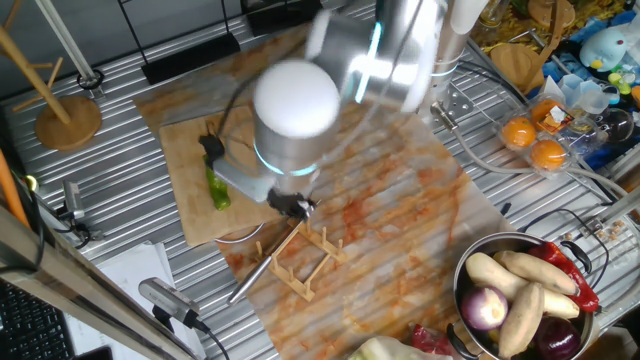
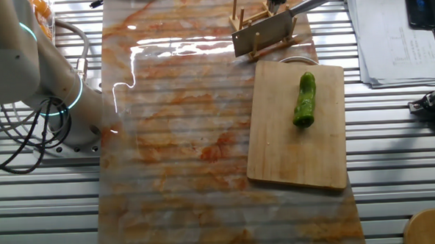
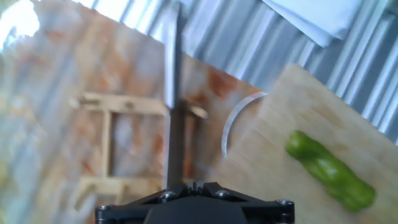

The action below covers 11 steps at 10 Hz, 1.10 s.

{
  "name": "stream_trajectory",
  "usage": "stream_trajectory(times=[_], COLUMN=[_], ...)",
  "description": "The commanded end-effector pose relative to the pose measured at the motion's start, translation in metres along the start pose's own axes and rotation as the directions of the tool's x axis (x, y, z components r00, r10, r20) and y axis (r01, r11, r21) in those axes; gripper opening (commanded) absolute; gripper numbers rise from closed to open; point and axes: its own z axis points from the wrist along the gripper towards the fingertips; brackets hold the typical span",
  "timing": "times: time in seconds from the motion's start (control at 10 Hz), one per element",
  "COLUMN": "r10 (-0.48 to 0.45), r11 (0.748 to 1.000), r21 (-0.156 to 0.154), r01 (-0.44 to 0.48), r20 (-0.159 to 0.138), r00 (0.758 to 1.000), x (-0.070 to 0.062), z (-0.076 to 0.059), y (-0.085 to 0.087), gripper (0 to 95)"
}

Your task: Chop the chili peppers

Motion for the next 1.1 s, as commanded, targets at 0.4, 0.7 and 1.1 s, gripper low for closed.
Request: stream_trajectory(times=[0.4,0.7,1.1], r10=[0.083,-0.026,0.010], r11=[0.995,0.998,0.998], r21=[0.064,0.055,0.070], r01=[-0.079,0.030,-0.007], r20=[-0.071,-0.070,-0.041], r00=[0.994,0.997,0.999], x=[-0.008,-0.008,-0.024], z=[-0.002,-0.002,0.020], y=[0.011,0.011,0.023], gripper=[0.0,19.0,19.0])
